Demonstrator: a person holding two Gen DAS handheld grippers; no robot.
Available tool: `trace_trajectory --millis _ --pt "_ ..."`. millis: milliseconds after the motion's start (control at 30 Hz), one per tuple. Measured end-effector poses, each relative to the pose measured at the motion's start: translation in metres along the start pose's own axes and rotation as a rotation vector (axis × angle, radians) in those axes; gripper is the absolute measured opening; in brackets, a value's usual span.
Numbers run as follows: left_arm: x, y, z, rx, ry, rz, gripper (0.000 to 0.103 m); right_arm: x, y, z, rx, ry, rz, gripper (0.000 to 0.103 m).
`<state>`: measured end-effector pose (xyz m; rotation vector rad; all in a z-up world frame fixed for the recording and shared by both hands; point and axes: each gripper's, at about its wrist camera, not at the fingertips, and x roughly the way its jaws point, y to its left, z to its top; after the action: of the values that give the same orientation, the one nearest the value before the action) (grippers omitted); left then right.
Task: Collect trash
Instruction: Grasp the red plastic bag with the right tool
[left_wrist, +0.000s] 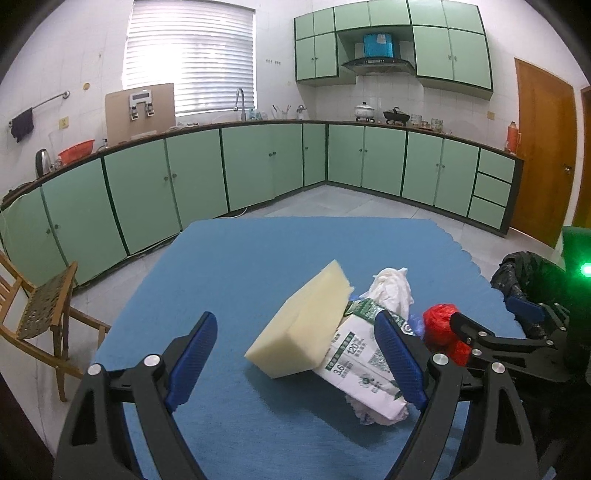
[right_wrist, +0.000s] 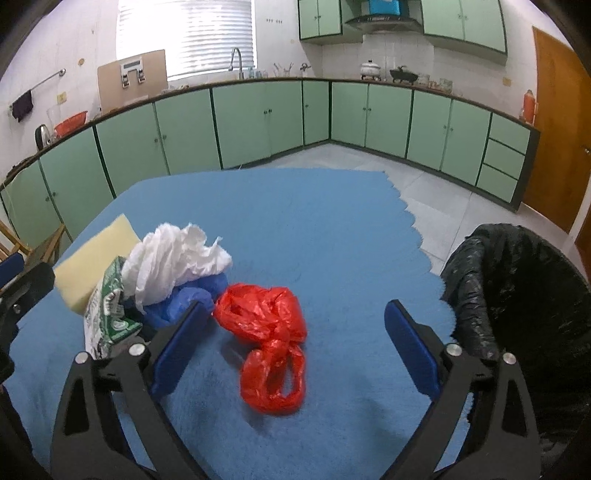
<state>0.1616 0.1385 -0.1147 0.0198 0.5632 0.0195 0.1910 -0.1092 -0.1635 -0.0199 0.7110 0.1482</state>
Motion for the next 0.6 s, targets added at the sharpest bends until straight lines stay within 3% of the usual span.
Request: trace_trajectory --millis 133,267,367,433,600 --pt "0.002 0.001 -0.001 -0.008 0.012 0.002 0.085 0.011 0.004 -0.003 -0.005 0.036 0.010 0.079" --pt "0.004 0.003 -0.003 -0.010 0.021 0.001 0.085 0.019 0.008 -0.006 -0.009 0.078 0.026 0.076" --pt "0.007 0.002 -0.005 -0.011 0.029 -0.003 0.085 0.022 0.009 -0.006 -0.008 0.102 0.052 0.063" --pt "0.008 0.001 -0.006 -0.008 0.033 -0.008 0.085 0.024 0.006 -0.006 0.000 0.119 0.078 0.047" --pt "0.012 -0.001 -0.007 -0.003 0.038 -0.010 0.085 0.022 0.004 -0.006 0.017 0.123 0.114 0.039"
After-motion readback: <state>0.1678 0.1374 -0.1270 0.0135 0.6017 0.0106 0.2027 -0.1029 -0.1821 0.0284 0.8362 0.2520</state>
